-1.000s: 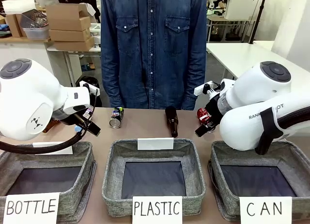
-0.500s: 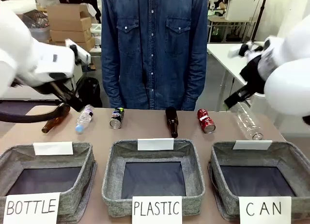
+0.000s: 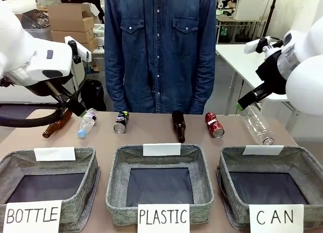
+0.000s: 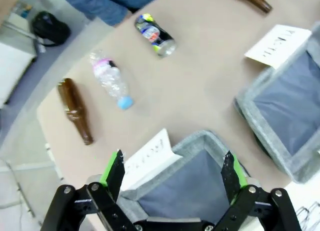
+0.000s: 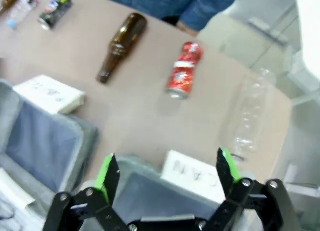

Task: Sort the can waste into the basket.
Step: Pick up the can waste from the table and place it in the right Fabric basket.

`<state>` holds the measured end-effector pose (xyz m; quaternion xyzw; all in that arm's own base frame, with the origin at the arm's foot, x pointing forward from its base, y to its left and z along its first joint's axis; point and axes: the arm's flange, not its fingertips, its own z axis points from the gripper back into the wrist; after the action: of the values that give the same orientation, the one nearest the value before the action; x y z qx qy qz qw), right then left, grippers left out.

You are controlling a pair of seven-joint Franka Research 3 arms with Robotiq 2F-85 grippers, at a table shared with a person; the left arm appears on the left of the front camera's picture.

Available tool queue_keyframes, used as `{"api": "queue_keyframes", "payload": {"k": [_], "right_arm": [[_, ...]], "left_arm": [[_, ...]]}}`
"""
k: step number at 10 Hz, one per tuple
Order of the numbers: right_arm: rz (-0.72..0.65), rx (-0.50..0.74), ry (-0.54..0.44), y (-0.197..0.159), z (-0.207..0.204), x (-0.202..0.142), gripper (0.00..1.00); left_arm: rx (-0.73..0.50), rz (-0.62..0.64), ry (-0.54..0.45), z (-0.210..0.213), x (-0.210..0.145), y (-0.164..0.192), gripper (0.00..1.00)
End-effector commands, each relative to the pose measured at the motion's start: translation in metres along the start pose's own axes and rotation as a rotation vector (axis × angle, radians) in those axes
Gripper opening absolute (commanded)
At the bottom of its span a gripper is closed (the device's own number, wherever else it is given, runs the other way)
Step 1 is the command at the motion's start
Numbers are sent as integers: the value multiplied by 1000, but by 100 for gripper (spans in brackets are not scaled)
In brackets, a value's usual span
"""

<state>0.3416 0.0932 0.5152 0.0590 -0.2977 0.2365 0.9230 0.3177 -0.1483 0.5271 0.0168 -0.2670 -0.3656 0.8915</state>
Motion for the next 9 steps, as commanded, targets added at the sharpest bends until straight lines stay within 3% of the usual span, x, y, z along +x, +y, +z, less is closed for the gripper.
{"api": "queue_keyframes", "payload": {"k": [1,2,3,4,5,6,7,8,9], "right_arm": [[-260,485,55,-24,36,-11,100],[-359,651,48,-42,50,-26,100],[-477,779,14,-64,59,-43,100],[-589,870,-42,-88,59,-63,100],[-666,940,-98,-105,55,-79,100],[-732,976,-149,-119,52,-94,100],[-796,989,-222,-130,50,-107,100],[-854,935,-332,-135,45,-114,100],[-839,785,-402,-130,38,-111,100]], "left_arm": [[-241,324,182,24,-10,43,100],[-363,545,184,28,-20,59,100],[-628,574,42,39,-39,76,100],[-940,549,-199,49,-64,95,100],[-1101,576,-378,50,-87,114,100],[-1207,613,-473,46,-102,125,100],[-1228,703,-478,35,-111,133,100],[-1167,874,-414,19,-111,140,100],[-930,1101,-322,1,-104,141,100]]}}
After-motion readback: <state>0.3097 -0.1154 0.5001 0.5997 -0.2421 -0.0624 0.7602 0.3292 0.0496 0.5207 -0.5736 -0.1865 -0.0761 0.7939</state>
